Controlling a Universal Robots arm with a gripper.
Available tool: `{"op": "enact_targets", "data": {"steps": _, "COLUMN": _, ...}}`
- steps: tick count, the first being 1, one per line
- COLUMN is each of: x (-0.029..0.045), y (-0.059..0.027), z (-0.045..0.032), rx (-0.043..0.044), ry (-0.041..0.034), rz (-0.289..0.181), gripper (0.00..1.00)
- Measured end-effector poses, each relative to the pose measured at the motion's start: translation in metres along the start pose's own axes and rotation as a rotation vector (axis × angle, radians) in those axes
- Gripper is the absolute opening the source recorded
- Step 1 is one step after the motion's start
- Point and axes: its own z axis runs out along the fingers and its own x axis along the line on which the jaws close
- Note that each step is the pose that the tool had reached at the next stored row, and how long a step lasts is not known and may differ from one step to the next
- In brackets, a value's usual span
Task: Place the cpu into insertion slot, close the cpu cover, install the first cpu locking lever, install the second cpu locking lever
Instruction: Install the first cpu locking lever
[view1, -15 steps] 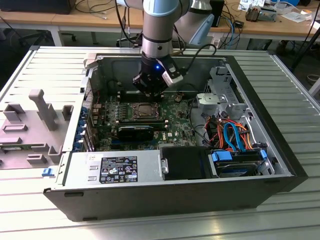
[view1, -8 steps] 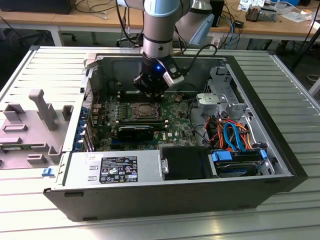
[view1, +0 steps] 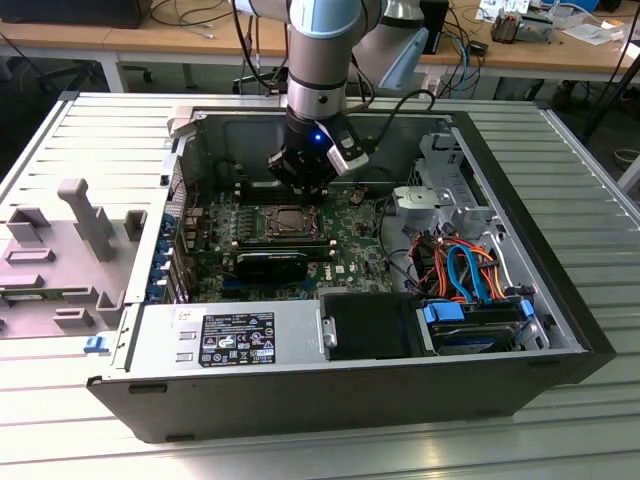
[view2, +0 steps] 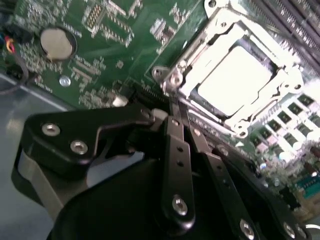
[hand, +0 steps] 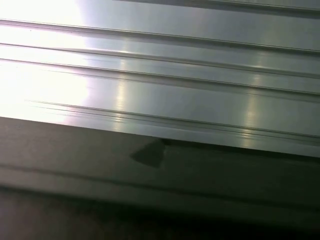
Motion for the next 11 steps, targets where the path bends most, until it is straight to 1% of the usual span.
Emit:
{"op": "enact_targets", "data": {"steps": 2, "x": -0.0001, "y": 0.0001, "z": -0.0006, "rx": -0.0031, "ry": -0.0009, "rz": 0.0, "gripper": 0.11}}
{"op": "enact_targets", "data": {"steps": 3, "x": 0.0, "y": 0.0004, "z": -0.0049, "rx": -0.0038, "ry": -0.0013, "rz": 0.0, "gripper": 0.11}}
{"op": "enact_targets", "data": {"steps": 4, "x": 0.0004, "y": 0.0005, "z": -0.0129, "rx": -0.003, "ry": -0.0007, "rz": 0.0, "gripper": 0.11}}
{"op": "enact_targets", "data": {"steps": 7, "x": 0.001, "y": 0.0005, "z": -0.0253, "rx": -0.003, "ry": -0.0006, "rz": 0.0, "gripper": 0.11}}
{"op": "enact_targets", "data": {"steps": 9, "x": 0.0011, "y": -0.0011, "z": -0.0254, "rx": -0.0021, "ry": -0.0005, "rz": 0.0, "gripper": 0.11}}
{"op": "enact_targets", "data": {"steps": 11, "x": 0.0016, "y": -0.0044, "z": -0.0255, "rx": 0.0052, "ry": 0.0005, "rz": 0.0, "gripper": 0.11}}
